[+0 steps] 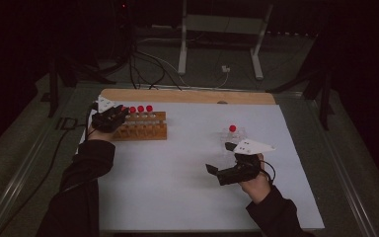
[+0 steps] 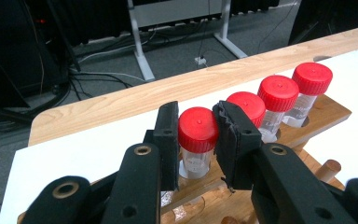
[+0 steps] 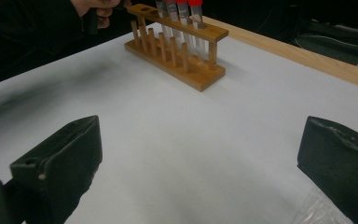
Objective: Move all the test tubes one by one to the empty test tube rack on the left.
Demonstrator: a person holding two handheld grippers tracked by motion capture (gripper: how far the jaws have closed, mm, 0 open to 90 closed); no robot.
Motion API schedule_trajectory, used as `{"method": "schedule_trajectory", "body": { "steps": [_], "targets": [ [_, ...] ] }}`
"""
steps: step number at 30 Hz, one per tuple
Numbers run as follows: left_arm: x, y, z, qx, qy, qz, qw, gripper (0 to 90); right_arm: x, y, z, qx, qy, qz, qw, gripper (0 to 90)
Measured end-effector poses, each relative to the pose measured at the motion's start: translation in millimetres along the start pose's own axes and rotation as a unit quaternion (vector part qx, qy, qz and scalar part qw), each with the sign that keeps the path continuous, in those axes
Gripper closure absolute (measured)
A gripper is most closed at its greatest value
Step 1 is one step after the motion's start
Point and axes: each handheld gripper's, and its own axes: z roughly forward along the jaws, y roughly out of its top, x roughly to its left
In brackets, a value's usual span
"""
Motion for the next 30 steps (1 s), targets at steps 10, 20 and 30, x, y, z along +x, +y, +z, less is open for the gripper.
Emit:
{"method": "schedule_trajectory", "body": {
  "steps": [10,20,30],
  "targets": [
    [1.2,4.5,-8.5,0.007,0.0,-0.013,0.9999,60.6,-1.0,2.1,-3.6,-0.006,-0.003,-0.001,1.0,0.0],
    [2.9,9.9,-38.2,-0.008,-0.026,-0.019,0.9995,26.2,-10.3,7.1,-13.8,-0.027,-0.019,-0.003,0.9995,0.0],
    [-24.4,0.2,-71.3,-0.018,-0.118,0.004,0.9929,1.8,-39.5,8.0,-18.9,-0.023,-0.053,-0.002,0.9983,0.0]
  ]
}}
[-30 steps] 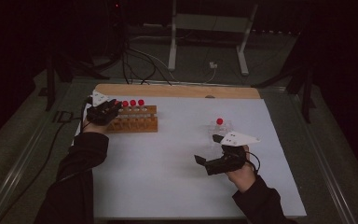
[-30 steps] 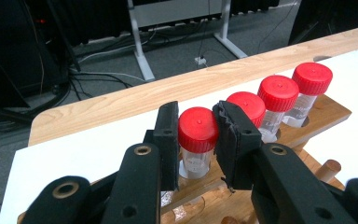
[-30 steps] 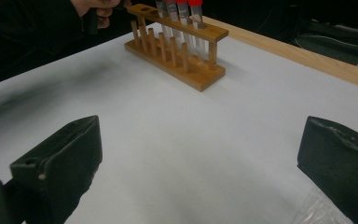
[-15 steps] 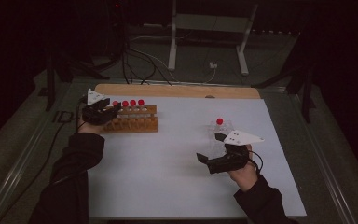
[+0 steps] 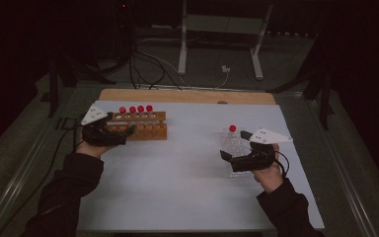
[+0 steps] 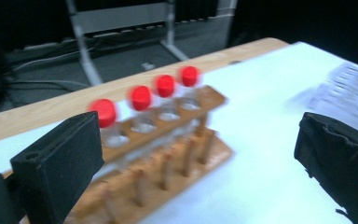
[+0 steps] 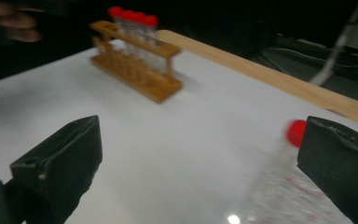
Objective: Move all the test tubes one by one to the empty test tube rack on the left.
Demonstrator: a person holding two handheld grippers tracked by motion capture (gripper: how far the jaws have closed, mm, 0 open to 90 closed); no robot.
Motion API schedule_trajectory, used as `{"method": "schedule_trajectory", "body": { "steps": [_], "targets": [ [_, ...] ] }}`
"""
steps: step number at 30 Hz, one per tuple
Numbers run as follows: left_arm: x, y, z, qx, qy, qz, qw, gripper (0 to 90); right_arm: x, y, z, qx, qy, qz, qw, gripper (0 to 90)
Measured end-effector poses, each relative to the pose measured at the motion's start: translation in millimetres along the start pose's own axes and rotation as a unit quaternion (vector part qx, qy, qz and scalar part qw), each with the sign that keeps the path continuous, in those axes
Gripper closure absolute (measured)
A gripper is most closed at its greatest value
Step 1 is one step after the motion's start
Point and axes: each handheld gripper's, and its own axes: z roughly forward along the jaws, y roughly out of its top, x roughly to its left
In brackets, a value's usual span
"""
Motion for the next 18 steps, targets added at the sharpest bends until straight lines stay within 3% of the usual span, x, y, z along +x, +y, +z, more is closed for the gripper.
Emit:
{"method": "schedule_trajectory", "body": {
  "steps": [4,7,9,12,15,18],
  "targets": [
    [-15.5,-7.2,-6.9,-0.005,-0.037,0.01,0.9993,1.8,-21.6,-3.1,5.4,0.015,-0.025,0.007,0.9995,0.0],
    [-27.4,-13.7,-9.0,-0.005,-0.051,0.024,0.9984,1.8,-36.6,-7.8,12.3,0.034,-0.041,0.01,0.9985,0.1],
    [-34.3,-17.2,-9.3,-0.004,-0.06,0.031,0.9977,1.8,-45.4,-11.6,17.9,0.046,-0.039,0.016,0.9981,0.1],
    [-41.6,-20.9,-8.9,-0.002,-0.072,0.037,0.9967,1.8,-53.9,-17.3,24.8,0.051,-0.051,0.02,0.9972,12.9],
    [-44.5,-23.9,-7.8,-0.001,-0.08,0.035,0.9962,1.8,-60.3,-21.7,33.1,0.064,-0.059,0.026,0.9958,15.8],
    [-46.1,-27.3,-5.8,0.004,-0.089,0.031,0.9956,1.8,-65.6,-25.6,39.9,0.076,-0.057,0.031,0.995,25.5]
  ]
}}
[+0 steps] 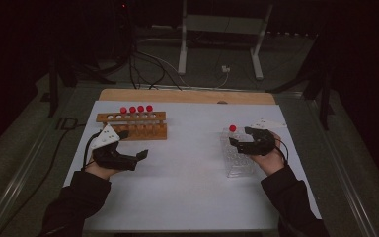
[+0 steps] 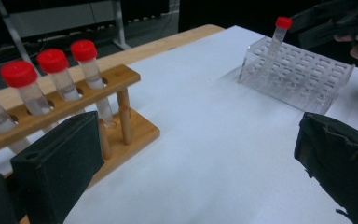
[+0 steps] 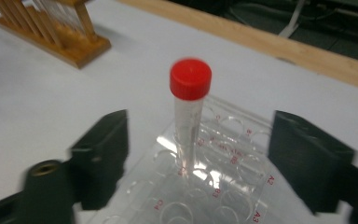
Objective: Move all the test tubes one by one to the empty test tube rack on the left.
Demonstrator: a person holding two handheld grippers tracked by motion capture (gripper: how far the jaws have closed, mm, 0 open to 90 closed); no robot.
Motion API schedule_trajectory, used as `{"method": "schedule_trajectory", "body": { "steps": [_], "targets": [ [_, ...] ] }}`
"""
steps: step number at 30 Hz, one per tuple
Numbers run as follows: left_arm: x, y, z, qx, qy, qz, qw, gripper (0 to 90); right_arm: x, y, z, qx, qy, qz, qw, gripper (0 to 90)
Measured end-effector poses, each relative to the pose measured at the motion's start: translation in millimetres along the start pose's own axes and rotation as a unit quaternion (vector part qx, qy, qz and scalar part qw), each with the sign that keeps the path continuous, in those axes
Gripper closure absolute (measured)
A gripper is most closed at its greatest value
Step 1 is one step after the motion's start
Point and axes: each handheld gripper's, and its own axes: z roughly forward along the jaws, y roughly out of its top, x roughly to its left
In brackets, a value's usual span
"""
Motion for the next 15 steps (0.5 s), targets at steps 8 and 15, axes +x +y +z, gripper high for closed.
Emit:
{"method": "schedule_trajectory", "body": {
  "steps": [8,15],
  "targets": [
    [-0.5,-6.0,2.5,0.007,-0.001,0.003,1.0,1.8,-5.9,-1.1,16.2,0.026,0.019,-0.002,0.9995,49.6],
    [0.9,-7.4,2.8,0.008,-0.005,0.001,1.0,1.8,-4.9,1.5,24.7,0.037,0.026,-0.019,0.9988,65.2]
  ]
}}
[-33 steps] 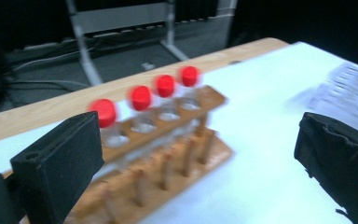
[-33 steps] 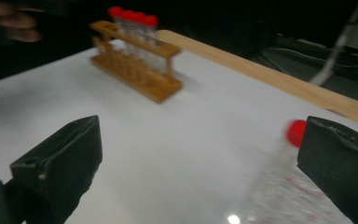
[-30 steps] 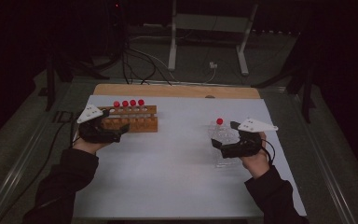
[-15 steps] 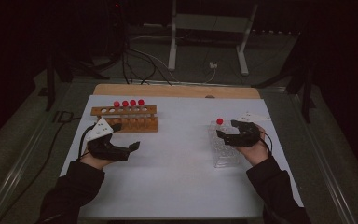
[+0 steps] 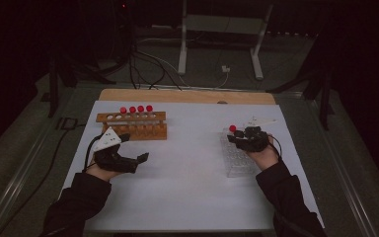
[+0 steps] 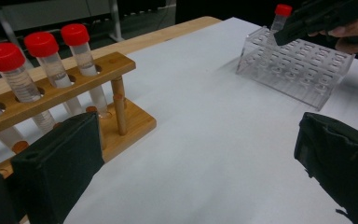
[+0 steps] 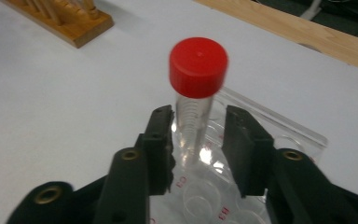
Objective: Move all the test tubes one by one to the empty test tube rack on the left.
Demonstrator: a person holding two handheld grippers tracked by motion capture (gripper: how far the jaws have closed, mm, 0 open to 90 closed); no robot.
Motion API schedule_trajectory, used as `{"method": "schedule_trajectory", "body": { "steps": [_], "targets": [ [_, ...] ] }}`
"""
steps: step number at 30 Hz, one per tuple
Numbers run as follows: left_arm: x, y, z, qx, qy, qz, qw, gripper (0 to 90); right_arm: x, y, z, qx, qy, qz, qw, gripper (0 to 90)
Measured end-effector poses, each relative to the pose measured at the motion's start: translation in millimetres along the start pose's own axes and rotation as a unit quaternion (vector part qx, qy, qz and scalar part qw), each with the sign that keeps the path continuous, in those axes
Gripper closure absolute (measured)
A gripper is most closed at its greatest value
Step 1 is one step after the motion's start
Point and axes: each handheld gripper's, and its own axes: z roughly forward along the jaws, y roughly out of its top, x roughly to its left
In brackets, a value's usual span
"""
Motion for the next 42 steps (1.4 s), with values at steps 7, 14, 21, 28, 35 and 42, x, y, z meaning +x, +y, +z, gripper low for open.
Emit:
{"method": "schedule_trajectory", "body": {
  "steps": [7,14,21,28,35,42],
  "targets": [
    [-0.5,0.0,0.3,0.002,-0.003,0.001,1.0,1.8,4.3,2.9,1.5,0.008,-0.003,-0.013,0.9999,75.1],
    [-0.6,1.5,0.6,0.007,-0.003,0.002,1.0,1.8,5.7,8.7,-7.8,-0.003,-0.004,-0.019,0.9998,75.2],
    [-2.1,6.3,-2.2,0.007,-0.009,0.006,0.9999,1.8,7.6,16.1,-22.0,-0.017,-0.008,-0.022,0.9996,75.3],
    [-5.1,10.1,-2.3,0.011,-0.012,0.011,0.9998,1.8,10.4,25.5,-41.0,-0.03,-0.01,-0.031,0.9991,75.3],
    [-9.2,15.9,-2.1,0.006,-0.022,0.005,0.9997,1.8,18.4,36.7,-56.9,-0.044,-0.01,-0.046,0.9979,75.2],
    [-14.3,21.7,-0.7,0.005,-0.031,0.008,0.9995,1.8,36.2,41.0,-60.0,-0.052,0.011,-0.057,0.997,75.3]
  ]
}}
